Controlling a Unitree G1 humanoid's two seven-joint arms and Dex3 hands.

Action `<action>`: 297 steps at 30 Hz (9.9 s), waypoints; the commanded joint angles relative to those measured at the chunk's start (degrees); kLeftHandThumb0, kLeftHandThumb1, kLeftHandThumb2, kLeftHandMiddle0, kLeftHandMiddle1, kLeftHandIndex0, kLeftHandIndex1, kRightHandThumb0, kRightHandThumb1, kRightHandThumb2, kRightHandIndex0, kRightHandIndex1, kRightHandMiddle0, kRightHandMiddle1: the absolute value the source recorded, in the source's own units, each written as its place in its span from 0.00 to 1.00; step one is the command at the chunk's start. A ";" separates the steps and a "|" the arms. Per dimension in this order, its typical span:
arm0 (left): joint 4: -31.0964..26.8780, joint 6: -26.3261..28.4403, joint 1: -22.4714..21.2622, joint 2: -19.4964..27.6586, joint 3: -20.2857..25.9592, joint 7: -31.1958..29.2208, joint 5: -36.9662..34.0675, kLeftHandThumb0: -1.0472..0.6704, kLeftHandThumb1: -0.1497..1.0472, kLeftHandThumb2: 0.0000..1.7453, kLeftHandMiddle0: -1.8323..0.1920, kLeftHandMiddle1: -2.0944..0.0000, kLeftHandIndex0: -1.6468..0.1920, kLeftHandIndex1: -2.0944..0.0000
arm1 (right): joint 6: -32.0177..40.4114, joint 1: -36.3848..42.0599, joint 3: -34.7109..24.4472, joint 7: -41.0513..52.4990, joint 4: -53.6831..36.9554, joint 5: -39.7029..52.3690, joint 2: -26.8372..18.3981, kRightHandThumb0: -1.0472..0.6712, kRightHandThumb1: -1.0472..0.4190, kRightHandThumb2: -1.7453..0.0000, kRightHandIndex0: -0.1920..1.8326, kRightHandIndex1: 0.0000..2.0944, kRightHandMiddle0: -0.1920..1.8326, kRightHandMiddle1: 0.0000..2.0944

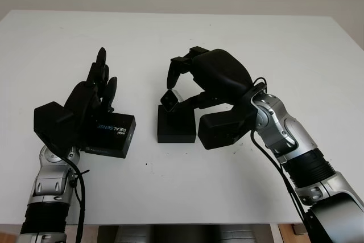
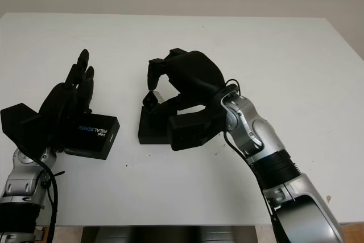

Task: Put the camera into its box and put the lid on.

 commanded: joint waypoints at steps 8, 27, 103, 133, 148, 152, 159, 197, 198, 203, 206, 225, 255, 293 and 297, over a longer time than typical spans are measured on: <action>-0.56 -0.16 -0.47 0.18 0.19 -0.26 -0.38 0.10 1.00 0.33 1.00 1.00 1.00 1.00 | 4.98 4.78 -2.73 3.71 -4.20 6.10 1.96 0.36 0.08 0.97 0.20 0.37 0.34 0.67; -0.15 -0.13 -0.62 0.42 0.04 -0.64 -0.04 0.09 1.00 0.34 1.00 1.00 1.00 1.00 | 12.45 14.43 -5.46 6.82 -15.00 12.61 4.47 0.37 0.06 0.97 0.18 0.37 0.30 0.72; 0.43 -0.66 -0.93 0.21 0.14 0.09 -0.12 0.09 1.00 0.33 1.00 1.00 1.00 1.00 | 22.24 19.41 -1.87 4.70 -19.84 0.71 7.30 0.30 0.10 0.97 0.19 0.23 0.26 0.45; 0.77 -1.22 -0.81 0.39 0.24 -1.33 -0.77 0.11 1.00 0.33 1.00 1.00 1.00 1.00 | 12.97 7.06 -2.35 12.15 -12.18 3.28 -0.19 0.31 0.11 0.97 0.22 0.09 0.31 0.25; 0.38 -1.19 -0.30 0.06 0.28 -0.45 -0.98 0.11 1.00 0.33 1.00 1.00 1.00 1.00 | 5.88 -7.13 1.67 24.22 -8.62 0.64 -5.28 0.26 0.14 0.97 0.21 0.06 0.32 0.22; 0.06 -0.79 -0.21 0.00 0.19 0.15 -0.61 0.11 1.00 0.33 1.00 1.00 1.00 1.00 | 4.32 -9.83 3.59 27.91 -9.00 -1.56 -6.47 0.24 0.14 0.97 0.21 0.05 0.32 0.22; 0.02 -1.10 0.01 0.09 -0.05 -0.59 -0.91 0.11 1.00 0.34 1.00 1.00 1.00 1.00 | 1.83 -9.91 5.50 28.89 -11.96 -6.57 -7.27 0.18 0.16 0.97 0.22 0.05 0.34 0.22; -0.22 -1.16 0.19 0.19 -0.22 -0.44 -0.54 0.11 1.00 0.34 1.00 1.00 1.00 1.00 | -2.64 -4.33 8.51 15.90 -7.91 -13.91 -4.63 0.16 0.13 0.97 0.29 0.05 0.30 0.48; -0.16 -1.31 0.19 0.19 -0.20 -0.42 -0.50 0.11 1.00 0.34 1.00 1.00 1.00 1.00 | -2.64 -4.40 8.57 16.05 -7.78 -13.86 -4.58 0.16 0.13 0.97 0.29 0.05 0.30 0.48; -0.21 -1.25 0.14 -0.20 0.10 -0.26 -0.94 0.11 1.00 0.34 1.00 1.00 1.00 1.00 | -2.61 -4.63 9.15 16.11 -7.12 -14.35 -4.51 0.17 0.13 0.97 0.29 0.05 0.29 0.49; -0.19 -1.27 0.17 -0.11 0.03 -0.15 -0.75 0.11 1.00 0.33 1.00 1.00 1.00 1.00 | -2.64 -4.39 9.31 15.59 -6.84 -14.57 -4.40 0.17 0.13 0.97 0.30 0.06 0.30 0.50; -0.13 -1.43 0.47 0.13 -0.11 -0.85 -0.84 0.11 1.00 0.34 1.00 1.00 1.00 1.00 | -4.15 -3.88 10.40 7.99 -4.17 -17.76 -4.22 0.37 0.09 0.97 0.35 0.10 0.35 0.64; -0.64 -1.35 0.50 0.22 -0.21 -0.65 -0.34 0.11 1.00 0.36 1.00 1.00 1.00 1.00 | -1.61 -3.27 3.55 10.14 -4.83 -6.19 -3.52 0.36 0.09 0.97 0.31 0.18 0.37 0.58; -0.61 -0.87 0.15 0.00 0.05 -0.62 -0.67 0.11 1.00 0.35 1.00 1.00 1.00 1.00 | -2.57 -11.33 6.45 25.53 -4.23 -4.58 -4.21 0.12 0.14 0.97 0.16 0.03 0.24 0.09; -0.67 -0.80 0.22 -0.11 0.08 -0.25 -0.55 0.11 1.00 0.34 1.00 1.00 1.00 1.00 | -3.11 -11.70 7.06 24.92 -3.70 -5.57 -4.02 0.11 0.14 0.97 0.17 0.03 0.27 0.10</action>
